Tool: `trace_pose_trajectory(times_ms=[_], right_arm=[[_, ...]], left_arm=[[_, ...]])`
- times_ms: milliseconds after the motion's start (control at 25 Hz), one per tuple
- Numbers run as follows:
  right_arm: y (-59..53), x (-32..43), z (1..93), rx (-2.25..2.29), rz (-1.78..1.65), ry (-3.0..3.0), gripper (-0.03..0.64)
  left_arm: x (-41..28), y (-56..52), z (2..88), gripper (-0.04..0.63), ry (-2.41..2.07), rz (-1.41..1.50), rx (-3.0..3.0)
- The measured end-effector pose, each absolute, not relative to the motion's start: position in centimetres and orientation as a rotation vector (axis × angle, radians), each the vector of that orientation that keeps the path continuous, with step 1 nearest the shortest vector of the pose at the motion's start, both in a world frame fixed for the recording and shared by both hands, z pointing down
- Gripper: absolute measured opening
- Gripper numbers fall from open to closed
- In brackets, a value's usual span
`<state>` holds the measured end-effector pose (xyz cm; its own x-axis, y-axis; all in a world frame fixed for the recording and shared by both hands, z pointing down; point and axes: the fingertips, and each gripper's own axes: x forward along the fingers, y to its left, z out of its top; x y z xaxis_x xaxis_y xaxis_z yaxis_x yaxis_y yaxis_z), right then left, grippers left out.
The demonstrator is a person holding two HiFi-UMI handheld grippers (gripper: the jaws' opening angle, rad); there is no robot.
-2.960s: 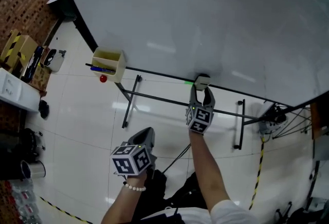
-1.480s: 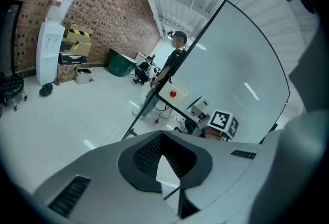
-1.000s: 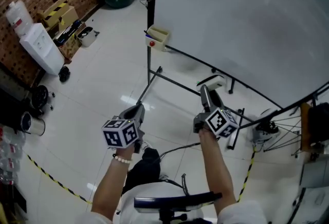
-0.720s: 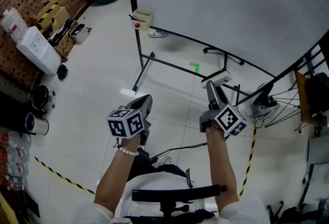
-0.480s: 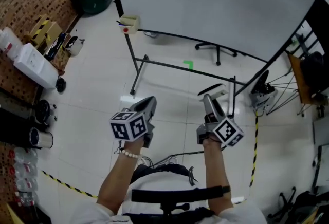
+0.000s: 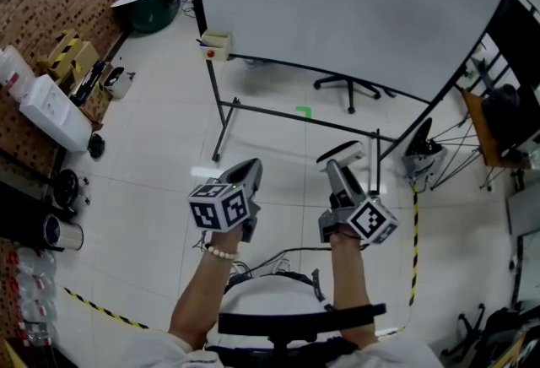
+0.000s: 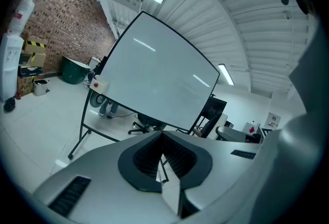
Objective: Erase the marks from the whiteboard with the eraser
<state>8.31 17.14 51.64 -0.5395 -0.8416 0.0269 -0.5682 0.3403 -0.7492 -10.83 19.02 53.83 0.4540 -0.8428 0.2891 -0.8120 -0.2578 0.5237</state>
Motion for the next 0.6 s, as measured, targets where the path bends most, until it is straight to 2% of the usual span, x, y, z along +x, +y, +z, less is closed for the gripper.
trace_pose_trajectory(times_ms=[600], right_arm=[[20.1, 5.9, 50.8, -1.217, -1.066, 2.224, 0.247]], left_arm=[[-14.3, 22.2, 52.6, -0.003, -1.374, -0.095, 2.089]])
